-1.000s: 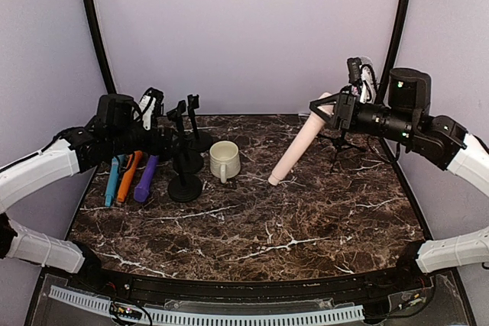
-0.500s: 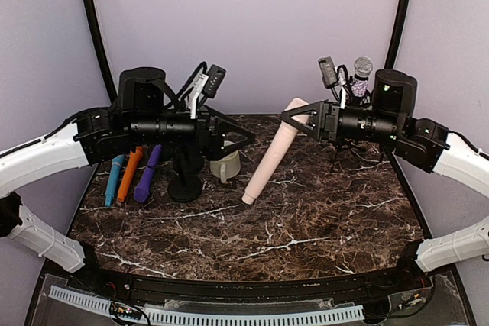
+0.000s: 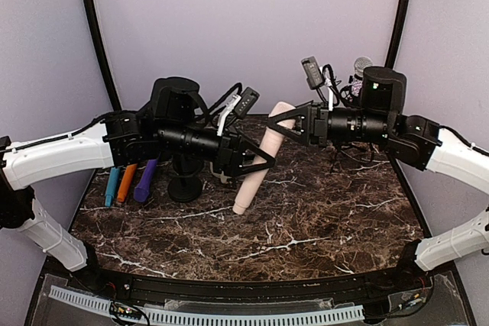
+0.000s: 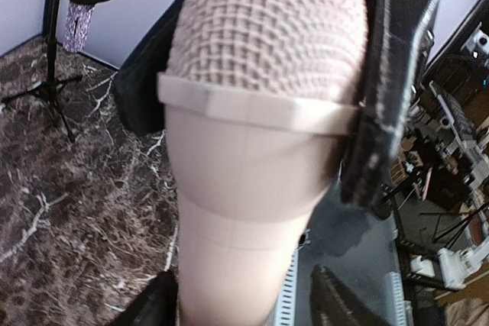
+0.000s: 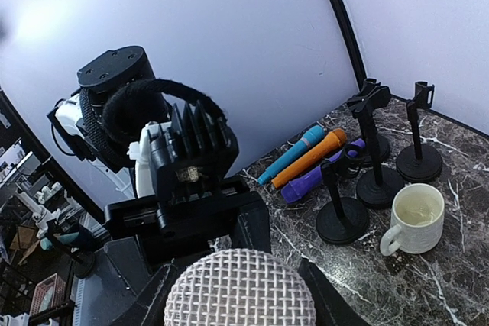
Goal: Remove the microphone from the stand
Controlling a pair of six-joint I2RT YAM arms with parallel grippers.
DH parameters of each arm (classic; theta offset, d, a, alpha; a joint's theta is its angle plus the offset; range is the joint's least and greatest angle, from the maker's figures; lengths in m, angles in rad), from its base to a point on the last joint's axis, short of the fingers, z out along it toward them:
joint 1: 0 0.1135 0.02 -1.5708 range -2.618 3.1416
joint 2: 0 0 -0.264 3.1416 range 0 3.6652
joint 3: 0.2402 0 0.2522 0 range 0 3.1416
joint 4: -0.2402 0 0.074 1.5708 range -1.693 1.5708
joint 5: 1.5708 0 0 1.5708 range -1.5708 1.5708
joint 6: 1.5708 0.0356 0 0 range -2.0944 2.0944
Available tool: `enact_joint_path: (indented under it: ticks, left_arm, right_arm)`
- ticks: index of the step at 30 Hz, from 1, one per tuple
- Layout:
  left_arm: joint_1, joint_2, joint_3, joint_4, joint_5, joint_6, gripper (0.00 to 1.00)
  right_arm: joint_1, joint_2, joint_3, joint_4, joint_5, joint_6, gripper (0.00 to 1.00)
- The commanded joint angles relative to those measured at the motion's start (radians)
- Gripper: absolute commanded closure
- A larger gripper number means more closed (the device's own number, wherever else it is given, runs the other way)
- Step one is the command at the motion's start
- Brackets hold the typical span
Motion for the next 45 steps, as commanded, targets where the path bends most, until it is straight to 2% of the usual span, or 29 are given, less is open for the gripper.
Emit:
enact_joint_path:
  ticks: [1,10,11,14,16,17,20,25,27,33,36,39,45]
  left_arm:
    - [-0.006,-0.023,0.019,0.021,0.013,-0.001,0.48]
    - [-0.006,-0.027,0.006,0.023,-0.01,-0.004,0.71]
    - [-0.006,-0.031,0.001,0.024,-0.016,-0.006,0.72]
    - [-0.006,-0.045,-0.019,0.026,-0.068,-0.015,0.79]
    - [-0.006,-0.063,-0.041,0.026,-0.111,-0.02,0.81]
    - [-0.006,-0.081,-0.061,0.02,-0.129,-0.02,0.82]
    - [-0.004,-0.135,-0.111,-0.014,-0.268,-0.027,0.85]
    - [0.039,-0.284,-0.236,-0.198,-0.467,-0.06,0.86]
    - [0.092,-0.348,-0.284,-0.289,-0.49,-0.073,0.86]
    - [0.386,-0.494,-0.385,-0.502,-0.46,-0.002,0.86]
    - [0.53,-0.479,-0.396,-0.554,-0.459,0.064,0.86]
    - [0.645,-0.427,-0.401,-0.536,-0.461,0.136,0.86]
    - [0.751,-0.254,-0.366,-0.417,-0.388,0.194,0.87]
  right_arm:
    - [0.015,0.006,0.047,0.048,-0.011,-0.021,0.79]
    - [0.021,0.007,0.05,0.043,0.009,-0.026,0.78]
    - [0.021,0.005,0.048,0.043,0.018,-0.026,0.73]
    - [0.021,-0.012,0.037,0.043,0.07,-0.024,0.51]
    - [0.021,-0.032,0.024,0.036,0.141,-0.011,0.3]
    - [0.021,-0.044,0.018,0.025,0.185,-0.007,0.22]
    - [0.017,-0.074,0.004,-0.032,0.351,0.012,0.11]
    - [-0.019,-0.107,-0.036,-0.087,0.471,0.07,0.08]
    - [-0.044,-0.118,-0.051,-0.104,0.484,0.094,0.08]
    - [-0.123,-0.161,-0.104,-0.111,0.494,0.158,0.09]
    - [-0.143,-0.182,-0.119,-0.112,0.494,0.177,0.09]
    - [-0.152,-0.197,-0.124,-0.125,0.492,0.18,0.09]
    - [-0.156,-0.225,-0.125,-0.166,0.506,0.181,0.09]
